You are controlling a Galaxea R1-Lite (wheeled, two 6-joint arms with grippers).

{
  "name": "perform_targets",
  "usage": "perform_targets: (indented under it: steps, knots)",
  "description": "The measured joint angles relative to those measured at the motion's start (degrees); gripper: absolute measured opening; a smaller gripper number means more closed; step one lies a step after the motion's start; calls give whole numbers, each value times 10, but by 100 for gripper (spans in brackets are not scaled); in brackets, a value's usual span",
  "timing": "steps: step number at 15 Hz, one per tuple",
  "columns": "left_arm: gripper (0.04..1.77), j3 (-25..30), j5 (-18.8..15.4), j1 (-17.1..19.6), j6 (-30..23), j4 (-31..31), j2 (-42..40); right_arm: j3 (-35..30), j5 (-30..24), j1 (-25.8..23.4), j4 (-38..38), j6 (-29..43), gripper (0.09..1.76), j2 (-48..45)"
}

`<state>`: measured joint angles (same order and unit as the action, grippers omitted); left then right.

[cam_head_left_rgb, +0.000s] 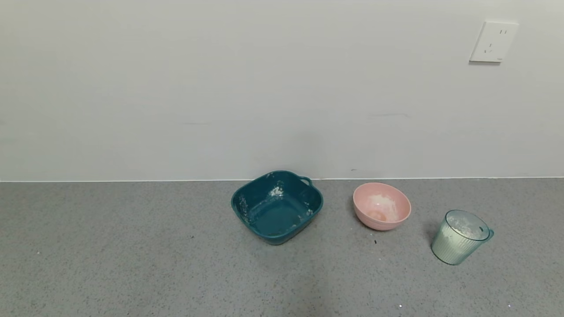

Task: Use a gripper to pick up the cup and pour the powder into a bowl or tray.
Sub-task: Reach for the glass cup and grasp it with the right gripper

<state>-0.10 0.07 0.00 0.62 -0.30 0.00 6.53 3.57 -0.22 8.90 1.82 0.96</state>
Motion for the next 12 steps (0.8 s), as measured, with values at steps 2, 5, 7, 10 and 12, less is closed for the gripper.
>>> perform_targets:
  steps: [2,5,7,10,12]
  knots:
    - [172,0,0,0,0,0,0,33,2,2,26,0,171,23]
    - [172,0,0,0,0,0,0,58,1,4,31,1,171,86]
    - [172,0,0,0,0,0,0,74,-1,6,33,1,171,139]
    - [172,0,0,0,0,0,0,93,-1,3,34,6,171,219]
    - [172,0,0,0,0,0,0,101,-2,2,40,19,171,266]
